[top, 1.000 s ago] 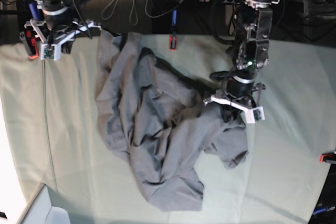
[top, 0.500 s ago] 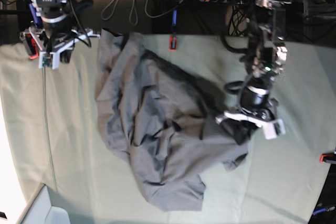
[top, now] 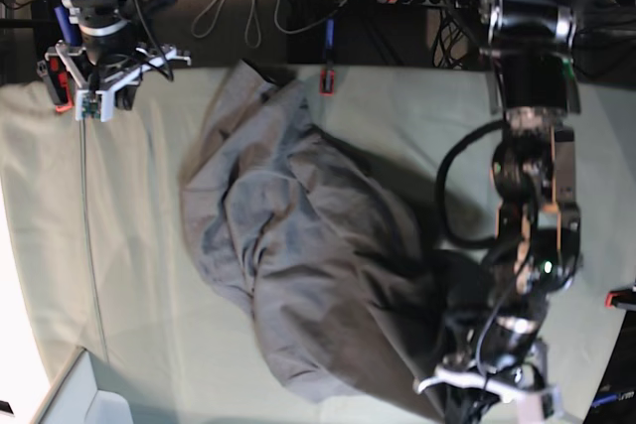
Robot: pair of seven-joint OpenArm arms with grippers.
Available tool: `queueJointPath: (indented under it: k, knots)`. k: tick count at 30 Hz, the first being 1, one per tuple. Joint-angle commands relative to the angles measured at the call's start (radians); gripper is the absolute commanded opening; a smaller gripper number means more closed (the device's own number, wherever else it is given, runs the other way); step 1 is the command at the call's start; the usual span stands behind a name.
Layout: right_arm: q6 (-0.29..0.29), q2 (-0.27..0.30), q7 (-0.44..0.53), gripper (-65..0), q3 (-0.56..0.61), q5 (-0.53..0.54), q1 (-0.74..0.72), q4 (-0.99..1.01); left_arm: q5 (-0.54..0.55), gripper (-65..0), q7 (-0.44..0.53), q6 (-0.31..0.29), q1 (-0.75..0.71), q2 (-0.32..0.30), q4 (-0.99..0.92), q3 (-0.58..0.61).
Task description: Layout the t-shirt on the table in an organized manner, then fold the t-shirt properly
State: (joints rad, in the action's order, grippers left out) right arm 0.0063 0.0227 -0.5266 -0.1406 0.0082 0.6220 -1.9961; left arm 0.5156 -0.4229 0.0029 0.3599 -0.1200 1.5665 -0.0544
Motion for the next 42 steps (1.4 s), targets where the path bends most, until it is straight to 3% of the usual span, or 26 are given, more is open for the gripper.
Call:
queueJointPath:
  k: [1, 6, 14, 20, 23, 27, 29, 33, 39, 42]
  knots:
    - [0.002, 0.006, 0.021, -65.0, -0.001, 0.0, 0.016, -0.015, 0.001, -64.7, 0.028, -0.007, 0.052, 0.004, -0.021, 0.02]
    - [0.002, -0.002, 0.021, -65.0, 0.003, 0.003, 0.022, -0.015, 0.001, -64.7, 0.055, -0.013, 0.219, 0.012, -0.303, 0.054]
    - [0.002, -0.043, 0.02, -65.0, 0.002, 0.003, 0.042, -0.015, 0.001, -64.7, 0.292, -0.014, 0.525, 0.046, -0.838, 0.057]
    - [0.002, -0.045, 0.02, -65.0, 0.003, 0.005, 0.048, -0.015, 0.008, -64.3, 0.41, -0.011, 0.627, 0.046, -0.961, 0.181]
    - [0.002, -0.045, 0.02, -65.0, 0.003, 0.005, 0.043, -0.015, 0.002, -56.6, 0.411, -0.007, 0.627, 0.042, -0.961, 0.212]
    - [0.002, -0.071, 0.02, -65.0, 0.012, 0.005, 0.002, -0.015, 0.007, -38.3, 0.416, -0.008, 0.568, 0.035, -0.963, 0.213]
    - [0.002, -0.088, 0.02, -65.0, 0.012, 0.005, -0.015, -0.015, 0.008, -33.1, 0.422, -0.008, 0.525, 0.032, -0.96, 0.212]
    - [0.002, -0.125, 0.018, -64.8, 0.032, 0.006, -0.047, -0.015, 0.011, -32.0, 0.419, -0.007, 0.41, -0.027, -0.892, 0.209]
    - [0.002, -0.122, -0.146, -46.5, 0.114, 0.006, -0.17, -0.007, 0.011, -32.0, 0.416, -0.005, 0.182, -0.111, -0.685, 0.189]
    - [0.002, -0.123, -0.195, -42.8, 0.158, 0.006, -0.245, 0.019, 0.011, -32.0, 0.414, -0.005, 0.043, -0.139, -0.575, 0.107]
